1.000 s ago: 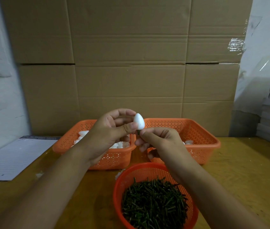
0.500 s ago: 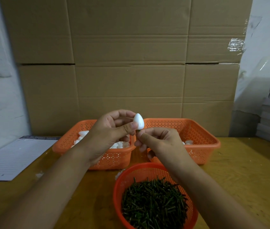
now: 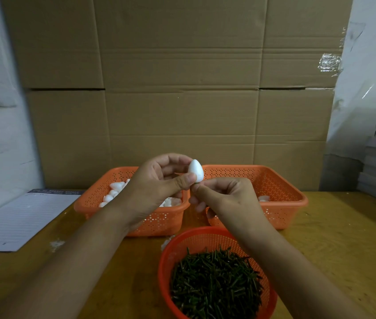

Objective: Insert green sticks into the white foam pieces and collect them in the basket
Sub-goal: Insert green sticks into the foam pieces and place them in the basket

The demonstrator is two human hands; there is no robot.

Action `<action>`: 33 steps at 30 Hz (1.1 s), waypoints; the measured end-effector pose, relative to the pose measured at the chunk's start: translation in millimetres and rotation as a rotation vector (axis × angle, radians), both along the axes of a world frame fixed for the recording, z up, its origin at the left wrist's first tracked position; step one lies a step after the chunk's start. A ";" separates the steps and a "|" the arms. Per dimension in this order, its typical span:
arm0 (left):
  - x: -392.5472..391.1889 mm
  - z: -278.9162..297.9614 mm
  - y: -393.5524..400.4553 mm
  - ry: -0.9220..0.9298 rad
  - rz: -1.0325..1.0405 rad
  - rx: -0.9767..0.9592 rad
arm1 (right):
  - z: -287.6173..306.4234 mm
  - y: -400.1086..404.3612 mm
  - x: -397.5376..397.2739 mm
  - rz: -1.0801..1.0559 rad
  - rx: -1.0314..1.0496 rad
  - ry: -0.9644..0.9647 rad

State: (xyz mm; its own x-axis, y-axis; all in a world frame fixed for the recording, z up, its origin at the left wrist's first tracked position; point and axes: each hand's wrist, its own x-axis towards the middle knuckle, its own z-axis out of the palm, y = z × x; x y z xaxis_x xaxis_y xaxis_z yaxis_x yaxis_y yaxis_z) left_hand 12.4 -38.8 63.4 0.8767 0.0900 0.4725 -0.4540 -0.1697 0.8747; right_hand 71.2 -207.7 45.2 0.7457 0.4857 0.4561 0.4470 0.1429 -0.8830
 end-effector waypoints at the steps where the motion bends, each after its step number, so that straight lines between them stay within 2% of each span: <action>1: 0.2 0.2 -0.2 -0.002 -0.001 -0.016 | 0.6 -0.2 -0.3 -0.002 0.005 0.006; 5: 1.2 0.3 -1.3 -0.008 0.033 -0.077 | 3.7 -1.2 -0.7 -0.036 0.056 0.044; 17: 0.0 -1.3 -3.7 0.005 0.027 0.021 | 2.5 -1.5 -2.1 -0.054 -0.004 -0.015; 27: 0.2 -2.9 -4.9 0.022 -0.039 -0.021 | 5.5 -4.7 -3.5 0.020 0.004 0.050; 33: 0.8 -1.3 -4.9 0.025 -0.037 -0.064 | 6.1 -3.4 -1.6 -0.042 -0.001 0.006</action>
State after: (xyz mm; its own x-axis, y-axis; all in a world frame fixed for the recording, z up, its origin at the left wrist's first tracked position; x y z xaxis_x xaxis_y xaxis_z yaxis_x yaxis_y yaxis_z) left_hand 13.2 -43.8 62.1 0.8917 0.0860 0.4444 -0.4364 -0.0968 0.8945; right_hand 69.6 -211.1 51.3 0.7684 0.4542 0.4509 0.4471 0.1232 -0.8860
